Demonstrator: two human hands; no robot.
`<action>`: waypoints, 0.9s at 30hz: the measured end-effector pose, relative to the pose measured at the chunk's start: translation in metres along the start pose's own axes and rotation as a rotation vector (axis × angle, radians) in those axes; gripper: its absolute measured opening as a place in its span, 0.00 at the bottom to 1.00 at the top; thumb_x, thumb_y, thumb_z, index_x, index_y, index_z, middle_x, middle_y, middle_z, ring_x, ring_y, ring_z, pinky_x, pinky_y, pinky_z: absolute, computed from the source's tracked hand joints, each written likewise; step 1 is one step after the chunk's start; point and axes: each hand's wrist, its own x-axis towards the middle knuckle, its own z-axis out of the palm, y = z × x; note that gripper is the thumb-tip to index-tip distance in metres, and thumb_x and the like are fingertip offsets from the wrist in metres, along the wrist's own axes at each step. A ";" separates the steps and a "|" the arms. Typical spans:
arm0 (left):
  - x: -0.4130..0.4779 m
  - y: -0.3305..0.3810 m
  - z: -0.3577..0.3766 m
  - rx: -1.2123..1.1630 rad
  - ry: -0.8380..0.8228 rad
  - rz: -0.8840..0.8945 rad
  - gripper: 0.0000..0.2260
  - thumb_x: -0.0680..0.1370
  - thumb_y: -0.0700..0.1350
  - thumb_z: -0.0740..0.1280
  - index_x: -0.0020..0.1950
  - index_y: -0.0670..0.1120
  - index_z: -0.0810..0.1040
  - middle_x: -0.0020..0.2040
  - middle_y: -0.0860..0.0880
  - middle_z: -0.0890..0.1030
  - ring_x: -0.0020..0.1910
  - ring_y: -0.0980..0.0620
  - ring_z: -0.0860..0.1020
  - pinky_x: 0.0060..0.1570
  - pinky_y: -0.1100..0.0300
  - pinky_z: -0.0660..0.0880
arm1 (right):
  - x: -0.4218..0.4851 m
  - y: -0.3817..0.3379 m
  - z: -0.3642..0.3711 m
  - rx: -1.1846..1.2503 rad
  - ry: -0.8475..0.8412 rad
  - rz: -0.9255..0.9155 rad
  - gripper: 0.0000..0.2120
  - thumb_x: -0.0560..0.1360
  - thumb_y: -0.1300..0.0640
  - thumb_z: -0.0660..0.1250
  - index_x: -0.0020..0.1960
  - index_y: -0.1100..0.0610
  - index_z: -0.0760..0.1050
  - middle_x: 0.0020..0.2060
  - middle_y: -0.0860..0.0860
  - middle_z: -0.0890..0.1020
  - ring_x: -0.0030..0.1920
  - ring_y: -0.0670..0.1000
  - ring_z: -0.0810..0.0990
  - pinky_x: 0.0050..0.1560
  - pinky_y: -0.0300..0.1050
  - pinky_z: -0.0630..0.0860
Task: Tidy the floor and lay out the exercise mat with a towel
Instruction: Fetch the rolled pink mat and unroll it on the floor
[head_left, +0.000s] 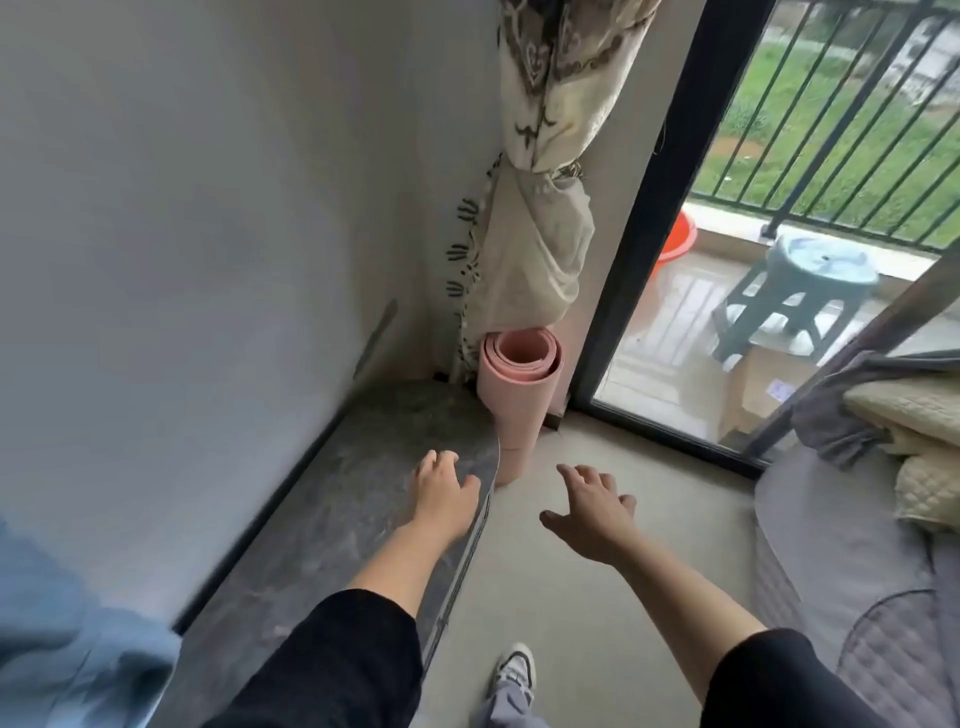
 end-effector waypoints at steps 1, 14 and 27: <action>0.021 0.012 0.002 -0.003 -0.004 -0.018 0.19 0.79 0.47 0.59 0.69 0.42 0.68 0.71 0.43 0.68 0.71 0.44 0.64 0.69 0.52 0.61 | 0.025 0.007 -0.010 -0.007 -0.010 0.001 0.34 0.73 0.42 0.63 0.74 0.50 0.56 0.71 0.52 0.65 0.70 0.57 0.61 0.62 0.59 0.63; 0.248 0.106 0.027 -0.021 -0.035 -0.088 0.20 0.78 0.49 0.60 0.69 0.47 0.68 0.70 0.46 0.70 0.68 0.46 0.69 0.62 0.54 0.67 | 0.259 0.046 -0.058 0.010 -0.123 0.009 0.33 0.72 0.43 0.63 0.74 0.48 0.57 0.73 0.51 0.63 0.71 0.56 0.60 0.64 0.58 0.63; 0.419 0.093 0.123 -0.491 -0.013 -0.681 0.40 0.75 0.54 0.68 0.79 0.50 0.45 0.76 0.41 0.62 0.68 0.38 0.70 0.60 0.48 0.72 | 0.434 0.063 0.001 -0.196 -0.270 -0.060 0.41 0.73 0.55 0.66 0.75 0.36 0.46 0.77 0.54 0.40 0.75 0.63 0.50 0.66 0.62 0.63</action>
